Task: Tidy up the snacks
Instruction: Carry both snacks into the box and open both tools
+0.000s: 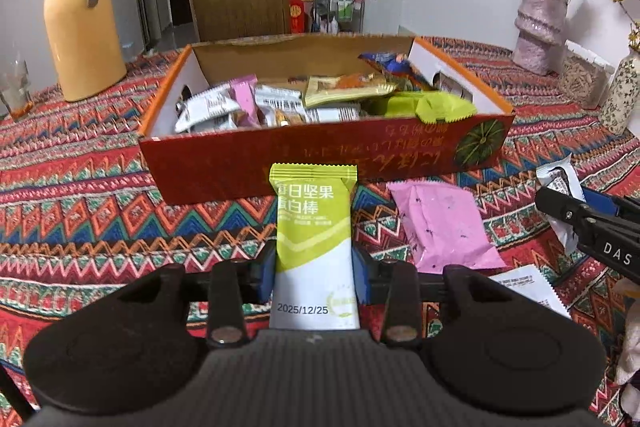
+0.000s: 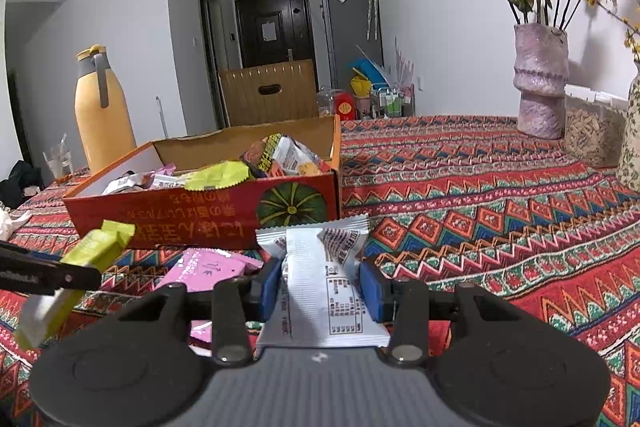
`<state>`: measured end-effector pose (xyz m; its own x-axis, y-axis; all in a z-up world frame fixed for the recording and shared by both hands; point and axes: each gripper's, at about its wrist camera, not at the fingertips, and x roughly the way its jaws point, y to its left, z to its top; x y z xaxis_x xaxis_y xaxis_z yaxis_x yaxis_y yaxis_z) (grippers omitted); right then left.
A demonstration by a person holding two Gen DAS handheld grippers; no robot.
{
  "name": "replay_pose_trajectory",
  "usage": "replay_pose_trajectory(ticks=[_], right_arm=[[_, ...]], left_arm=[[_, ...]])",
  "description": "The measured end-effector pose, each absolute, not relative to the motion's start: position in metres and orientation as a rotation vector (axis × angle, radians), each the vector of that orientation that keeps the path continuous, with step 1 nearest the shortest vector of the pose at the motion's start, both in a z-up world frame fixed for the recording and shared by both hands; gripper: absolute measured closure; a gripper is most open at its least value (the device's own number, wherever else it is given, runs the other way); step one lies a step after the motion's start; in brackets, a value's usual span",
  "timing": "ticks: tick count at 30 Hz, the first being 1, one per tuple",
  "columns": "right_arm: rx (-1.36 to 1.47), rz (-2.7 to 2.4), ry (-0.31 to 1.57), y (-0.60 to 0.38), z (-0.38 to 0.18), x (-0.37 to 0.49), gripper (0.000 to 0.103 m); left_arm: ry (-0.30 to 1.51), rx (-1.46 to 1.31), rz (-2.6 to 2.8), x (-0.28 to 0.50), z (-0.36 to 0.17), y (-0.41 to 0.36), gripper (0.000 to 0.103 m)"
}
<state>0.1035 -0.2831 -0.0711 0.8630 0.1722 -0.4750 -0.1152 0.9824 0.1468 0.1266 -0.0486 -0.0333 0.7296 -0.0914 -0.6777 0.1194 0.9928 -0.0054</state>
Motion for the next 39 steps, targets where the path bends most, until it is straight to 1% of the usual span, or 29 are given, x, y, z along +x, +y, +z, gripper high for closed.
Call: replay_pose_trajectory(ticks=[13, 23, 28, 39], right_arm=[[0.091, 0.194, 0.418, -0.263, -0.029, 0.092, 0.061], [0.084, 0.227, 0.378, -0.239, 0.002, 0.112, 0.062], [0.08, 0.236, 0.367, -0.229, 0.013, 0.131, 0.062], [0.06, 0.245, 0.381, -0.206, 0.027, 0.186, 0.062]], left_arm=[[0.604, 0.009, -0.074, 0.114, 0.021, -0.033, 0.065], [0.53, -0.041, -0.024, 0.13, 0.057, -0.019, 0.065], [0.52, -0.061, -0.003, 0.15, 0.066, -0.014, 0.065], [0.519, -0.137, 0.049, 0.196, 0.067, 0.001, 0.065]])
